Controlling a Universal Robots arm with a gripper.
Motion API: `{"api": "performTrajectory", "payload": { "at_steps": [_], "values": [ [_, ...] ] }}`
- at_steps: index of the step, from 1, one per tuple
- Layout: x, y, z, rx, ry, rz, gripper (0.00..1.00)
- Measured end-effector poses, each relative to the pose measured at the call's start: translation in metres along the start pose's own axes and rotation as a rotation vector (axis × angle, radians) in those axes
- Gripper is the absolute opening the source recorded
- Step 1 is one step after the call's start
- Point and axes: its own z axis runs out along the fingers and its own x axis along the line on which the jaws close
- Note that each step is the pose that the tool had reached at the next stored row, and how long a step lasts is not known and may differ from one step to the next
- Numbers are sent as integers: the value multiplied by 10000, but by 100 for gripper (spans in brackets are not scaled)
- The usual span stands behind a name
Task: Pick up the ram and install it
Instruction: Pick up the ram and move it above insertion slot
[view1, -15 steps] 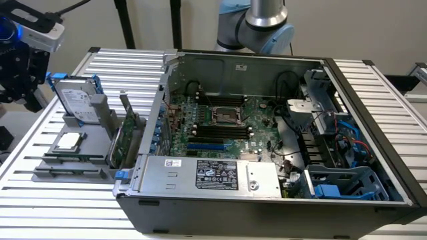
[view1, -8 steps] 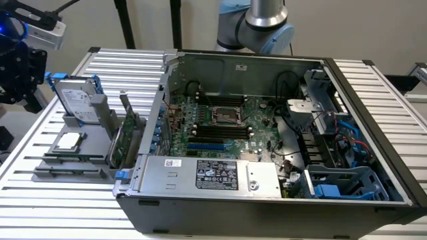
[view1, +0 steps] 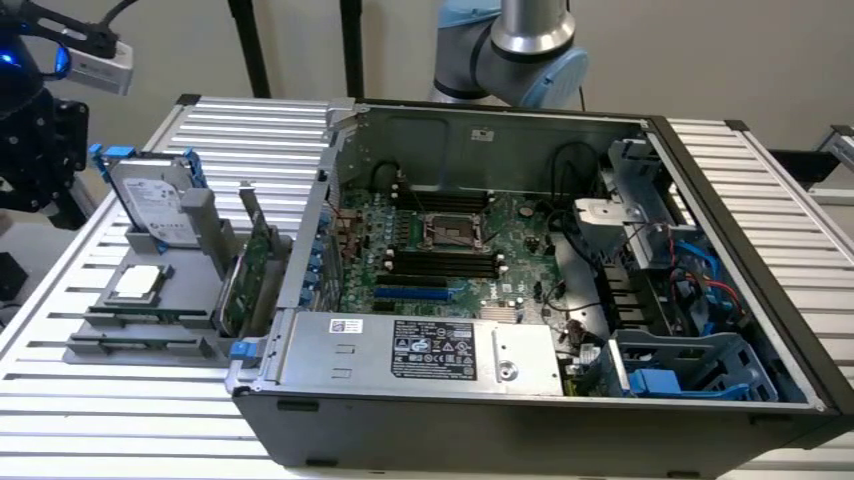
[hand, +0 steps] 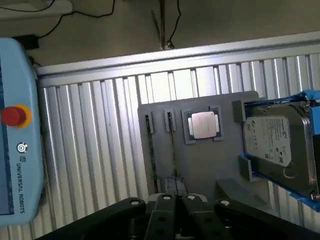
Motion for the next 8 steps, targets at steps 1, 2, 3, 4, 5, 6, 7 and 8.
{"api": "performTrajectory", "payload": {
  "at_steps": [1, 2, 3, 4, 5, 6, 7, 8],
  "values": [
    [0, 0, 5, 2, 7, -169, 0],
    [0, 0, 10, 4, 14, -359, 0],
    [0, 0, 15, 6, 22, -540, 0],
    [0, -1, 21, 8, 28, -715, 0],
    [1, -1, 26, 10, 34, -858, 0],
    [4, 0, 31, 11, 39, -970, 0],
    [10, -2, 38, 12, 43, -1055, 0],
    [20, -4, 46, 19, 43, -1110, 0]
  ]
}}
